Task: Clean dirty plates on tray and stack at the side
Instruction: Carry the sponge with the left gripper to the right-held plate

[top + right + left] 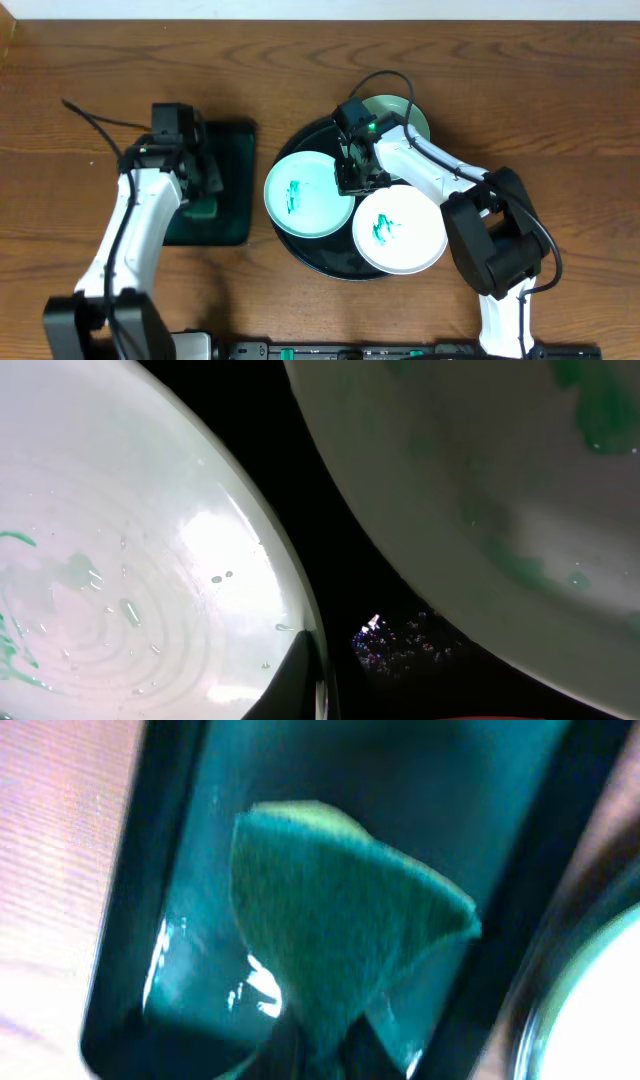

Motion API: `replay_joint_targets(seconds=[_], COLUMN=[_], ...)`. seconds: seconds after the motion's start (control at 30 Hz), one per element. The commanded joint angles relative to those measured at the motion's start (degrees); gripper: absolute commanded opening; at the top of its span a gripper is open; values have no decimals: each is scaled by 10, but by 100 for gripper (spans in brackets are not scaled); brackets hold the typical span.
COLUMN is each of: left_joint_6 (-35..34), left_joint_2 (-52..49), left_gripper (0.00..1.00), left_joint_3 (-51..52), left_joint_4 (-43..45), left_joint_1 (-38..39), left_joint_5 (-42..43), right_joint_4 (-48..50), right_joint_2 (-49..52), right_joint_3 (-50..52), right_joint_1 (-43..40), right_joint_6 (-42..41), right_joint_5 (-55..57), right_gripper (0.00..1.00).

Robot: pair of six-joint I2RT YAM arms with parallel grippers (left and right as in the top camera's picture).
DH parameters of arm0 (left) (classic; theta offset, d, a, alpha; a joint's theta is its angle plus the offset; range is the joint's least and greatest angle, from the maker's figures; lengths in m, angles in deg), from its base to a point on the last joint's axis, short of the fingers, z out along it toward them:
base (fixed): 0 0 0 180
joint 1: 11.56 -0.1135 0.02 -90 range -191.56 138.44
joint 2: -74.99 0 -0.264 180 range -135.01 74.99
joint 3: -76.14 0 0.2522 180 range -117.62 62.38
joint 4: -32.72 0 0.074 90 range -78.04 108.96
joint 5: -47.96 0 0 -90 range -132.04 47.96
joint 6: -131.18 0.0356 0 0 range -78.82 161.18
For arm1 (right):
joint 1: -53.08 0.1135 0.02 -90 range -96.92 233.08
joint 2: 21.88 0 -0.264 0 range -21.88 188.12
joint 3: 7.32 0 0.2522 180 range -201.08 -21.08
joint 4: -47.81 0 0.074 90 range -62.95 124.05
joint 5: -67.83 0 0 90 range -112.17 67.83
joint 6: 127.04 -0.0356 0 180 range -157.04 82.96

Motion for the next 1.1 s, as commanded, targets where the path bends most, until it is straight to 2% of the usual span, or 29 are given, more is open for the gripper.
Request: replay_joint_targets(seconds=[0.0,0.4,0.57,0.7,0.87,1.07], left_joint_6=[-30,-36,-23,-24,-22,-67], left_joint_2=[-41,-70,-69,-69,-69,-74], left_gripper=[7,7,7,7,7,7], left_joint_3=[-8,-13,-24,-47,-75,-81], left_joint_4=[-12,30,54,44,24,32], left_joint_1=[-4,-3,3,35,113,183], left_joint_5=[-14,-7,98,110,109,109], right_joint_4=[-7,-6,-3,-3,-3,-3], right_joint_2=[16,16,16,16,16,16], right_joint_3=[21,21,21,21,21,21], right_joint_1=[5,5,6,5,6,5], right_joint_6=[12,12,12,12,12,12], right_joint_5=[5,1,1,-2,-9,-10], right_gripper=[1,1,1,1,1,1])
